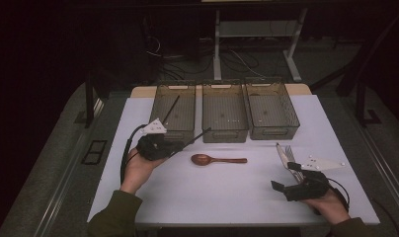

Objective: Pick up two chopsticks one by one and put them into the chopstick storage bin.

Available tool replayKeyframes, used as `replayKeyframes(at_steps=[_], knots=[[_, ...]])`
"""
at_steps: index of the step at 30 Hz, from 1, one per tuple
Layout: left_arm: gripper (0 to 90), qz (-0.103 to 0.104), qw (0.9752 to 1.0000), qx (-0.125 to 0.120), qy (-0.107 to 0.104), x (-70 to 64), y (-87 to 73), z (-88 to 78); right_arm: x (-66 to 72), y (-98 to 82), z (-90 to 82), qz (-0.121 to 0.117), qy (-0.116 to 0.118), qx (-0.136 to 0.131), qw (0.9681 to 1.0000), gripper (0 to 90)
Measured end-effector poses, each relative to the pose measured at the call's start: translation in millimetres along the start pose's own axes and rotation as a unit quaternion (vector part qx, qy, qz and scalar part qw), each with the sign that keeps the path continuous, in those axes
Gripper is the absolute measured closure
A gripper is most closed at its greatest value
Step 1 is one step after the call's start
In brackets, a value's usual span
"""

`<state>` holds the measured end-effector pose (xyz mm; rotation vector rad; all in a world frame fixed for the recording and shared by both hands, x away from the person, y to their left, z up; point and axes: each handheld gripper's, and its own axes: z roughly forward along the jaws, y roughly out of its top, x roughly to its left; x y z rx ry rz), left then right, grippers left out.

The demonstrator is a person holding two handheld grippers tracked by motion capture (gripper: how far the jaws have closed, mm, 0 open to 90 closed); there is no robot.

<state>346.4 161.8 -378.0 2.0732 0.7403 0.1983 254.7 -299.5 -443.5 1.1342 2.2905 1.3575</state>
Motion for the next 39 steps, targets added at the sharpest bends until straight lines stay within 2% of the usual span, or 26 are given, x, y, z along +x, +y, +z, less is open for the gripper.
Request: replayKeyframes(at_steps=[18, 27, 39], knots=[[85.3, -0.005, 0.9985, 0.009, 0.053, 28.2, 21.2, -2.2, -1.3, -0.7, -1.0, 0.005, -0.001, -0.002, 1.0000, 2.1], [85.3, -0.027, 0.9974, -0.006, 0.066, 47.5, 40.1, -3.6, -1.3, -0.7, -1.0, 0.005, -0.001, -0.002, 1.0000, 2.1], [85.3, -0.034, 0.9940, 0.002, 0.104, 72.4, 62.1, 9.1, -1.4, -0.6, -1.5, 0.005, 0.000, -0.002, 1.0000, 2.1]])
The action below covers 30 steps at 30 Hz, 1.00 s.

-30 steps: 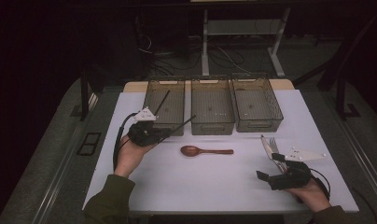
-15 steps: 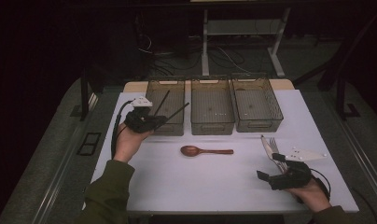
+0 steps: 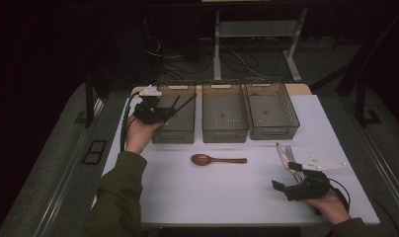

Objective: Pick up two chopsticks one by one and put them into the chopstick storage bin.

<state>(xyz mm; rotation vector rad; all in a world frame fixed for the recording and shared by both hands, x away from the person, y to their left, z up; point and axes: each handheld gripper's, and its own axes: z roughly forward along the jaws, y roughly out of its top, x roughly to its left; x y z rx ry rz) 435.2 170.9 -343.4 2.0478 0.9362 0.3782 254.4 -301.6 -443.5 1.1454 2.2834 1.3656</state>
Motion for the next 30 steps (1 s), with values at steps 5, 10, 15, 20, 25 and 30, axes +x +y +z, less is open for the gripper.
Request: replayKeyframes(at_steps=[5, 10, 15, 20, 25, 30], knots=[[85.3, -0.003, 1.0000, 0.001, 0.007, 6.0, 9.0, 10.7, 0.0, 0.0, -0.1, 0.000, 0.000, -0.001, 1.0000, 2.1], [85.3, -0.006, 0.9999, 0.002, 0.014, 11.4, 16.0, 22.3, 0.0, 0.0, -0.3, 0.000, 0.000, -0.002, 1.0000, 2.1], [85.2, -0.010, 0.9997, 0.006, 0.021, 17.6, 20.8, 35.3, 0.1, -0.1, -0.8, 0.000, 0.001, -0.002, 1.0000, 2.1], [85.2, -0.026, 0.9992, 0.003, 0.032, 26.6, 23.1, 46.4, -0.6, -0.1, -1.0, 0.000, 0.001, -0.003, 1.0000, 2.1], [85.2, -0.042, 0.9981, 0.010, 0.043, 35.8, 23.0, 57.0, -0.9, -0.2, -1.1, 0.000, 0.002, -0.003, 1.0000, 2.1], [85.2, -0.052, 0.9968, 0.023, 0.056, 43.2, 24.0, 65.5, -0.6, -0.3, -1.4, -0.001, 0.003, -0.003, 1.0000, 2.1]])
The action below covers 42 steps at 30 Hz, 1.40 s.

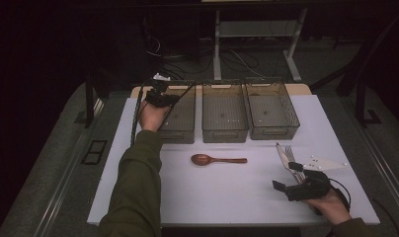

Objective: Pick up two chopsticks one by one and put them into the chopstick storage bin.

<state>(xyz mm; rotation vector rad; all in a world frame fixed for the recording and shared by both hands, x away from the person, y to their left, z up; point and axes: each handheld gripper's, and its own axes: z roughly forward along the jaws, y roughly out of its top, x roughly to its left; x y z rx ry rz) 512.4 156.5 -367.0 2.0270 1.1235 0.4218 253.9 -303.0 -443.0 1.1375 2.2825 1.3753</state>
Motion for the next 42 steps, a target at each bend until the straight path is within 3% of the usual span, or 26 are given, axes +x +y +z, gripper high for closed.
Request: replayKeyframes(at_steps=[11, 15, 19, 22, 27, 33, 38, 42], knots=[[85.2, -0.033, 0.9992, 0.012, 0.018, 9.3, -2.7, 7.7, 0.0, -0.1, -0.1, 0.000, 0.000, 0.000, 1.0000, 2.1], [84.0, -0.024, 0.9992, 0.016, 0.028, 7.3, -2.4, 7.7, 0.3, -0.1, -0.1, 0.000, 0.000, 0.000, 1.0000, 2.1], [73.2, -0.018, 0.9988, 0.012, 0.044, 4.6, -0.7, 7.9, 0.4, -0.1, -0.2, 0.000, 0.000, -0.001, 1.0000, 2.1], [68.3, -0.014, 0.9989, 0.008, 0.043, 2.4, 0.1, 7.4, 0.3, 0.0, -0.3, 0.000, 0.000, -0.001, 1.0000, 2.1], [59.3, 0.001, 0.9996, -0.002, 0.028, -3.8, 2.9, 1.0, 0.0, -0.1, -0.3, 0.000, -0.001, -0.001, 1.0000, 2.1], [50.6, 0.001, 0.9999, -0.010, -0.004, -12.6, 7.8, -16.4, 0.0, -0.1, 0.0, -0.001, -0.001, 0.000, 1.0000, 2.1], [47.0, 0.014, 0.9993, -0.016, -0.030, -21.6, 8.3, -31.9, 0.4, -0.1, -0.2, 0.000, -0.001, 0.000, 1.0000, 2.1], [44.1, 0.033, 0.9984, -0.024, -0.039, -30.0, 3.3, -41.4, 0.0, -0.2, 0.1, -0.001, -0.001, 0.000, 1.0000, 2.1]])
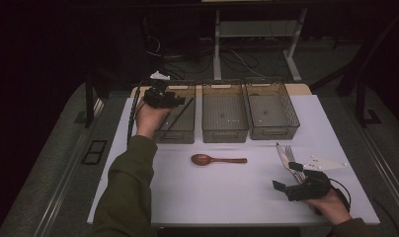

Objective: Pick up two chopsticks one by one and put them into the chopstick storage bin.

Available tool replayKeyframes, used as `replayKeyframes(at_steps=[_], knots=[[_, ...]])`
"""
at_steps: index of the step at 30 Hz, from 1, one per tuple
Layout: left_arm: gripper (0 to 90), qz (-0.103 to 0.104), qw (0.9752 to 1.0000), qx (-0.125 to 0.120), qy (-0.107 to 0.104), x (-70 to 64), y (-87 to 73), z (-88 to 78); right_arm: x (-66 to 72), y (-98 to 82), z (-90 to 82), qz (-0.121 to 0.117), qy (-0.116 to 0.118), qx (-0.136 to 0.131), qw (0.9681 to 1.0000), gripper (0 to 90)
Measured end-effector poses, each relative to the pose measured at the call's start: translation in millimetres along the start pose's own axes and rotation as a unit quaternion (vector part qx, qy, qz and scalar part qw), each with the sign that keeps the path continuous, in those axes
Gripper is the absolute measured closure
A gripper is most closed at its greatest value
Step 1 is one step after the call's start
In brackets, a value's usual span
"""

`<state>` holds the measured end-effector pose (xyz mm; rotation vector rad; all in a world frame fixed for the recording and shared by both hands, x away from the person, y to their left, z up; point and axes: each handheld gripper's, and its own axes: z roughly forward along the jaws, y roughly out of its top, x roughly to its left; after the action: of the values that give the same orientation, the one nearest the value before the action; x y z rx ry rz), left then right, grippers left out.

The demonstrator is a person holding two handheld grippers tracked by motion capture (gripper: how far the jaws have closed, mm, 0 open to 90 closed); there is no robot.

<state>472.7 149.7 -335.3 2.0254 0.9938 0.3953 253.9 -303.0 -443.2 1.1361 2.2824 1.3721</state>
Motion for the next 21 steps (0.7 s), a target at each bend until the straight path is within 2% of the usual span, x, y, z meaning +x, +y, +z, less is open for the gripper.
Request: replayKeyframes(at_steps=[2, 7, 14, 21], knots=[[42.2, 0.007, 0.9999, 0.005, -0.006, -4.3, -2.7, -2.7, 0.4, 0.0, 0.1, 0.000, 0.000, 0.000, 1.0000, 2.1], [39.9, 0.020, 0.9996, -0.001, -0.018, -12.8, -8.7, -7.9, 0.2, 0.0, -0.1, 0.001, 0.000, -0.001, 1.0000, 2.1], [36.2, 0.031, 0.9989, 0.000, -0.035, -22.6, -17.3, -14.3, 0.0, -0.1, 0.1, 0.000, -0.001, 0.000, 1.0000, 2.1], [34.8, 0.041, 0.9978, -0.011, -0.051, -35.9, -25.9, -21.0, 0.0, 0.0, 0.2, 0.001, -0.001, 0.000, 1.0000, 2.1]])
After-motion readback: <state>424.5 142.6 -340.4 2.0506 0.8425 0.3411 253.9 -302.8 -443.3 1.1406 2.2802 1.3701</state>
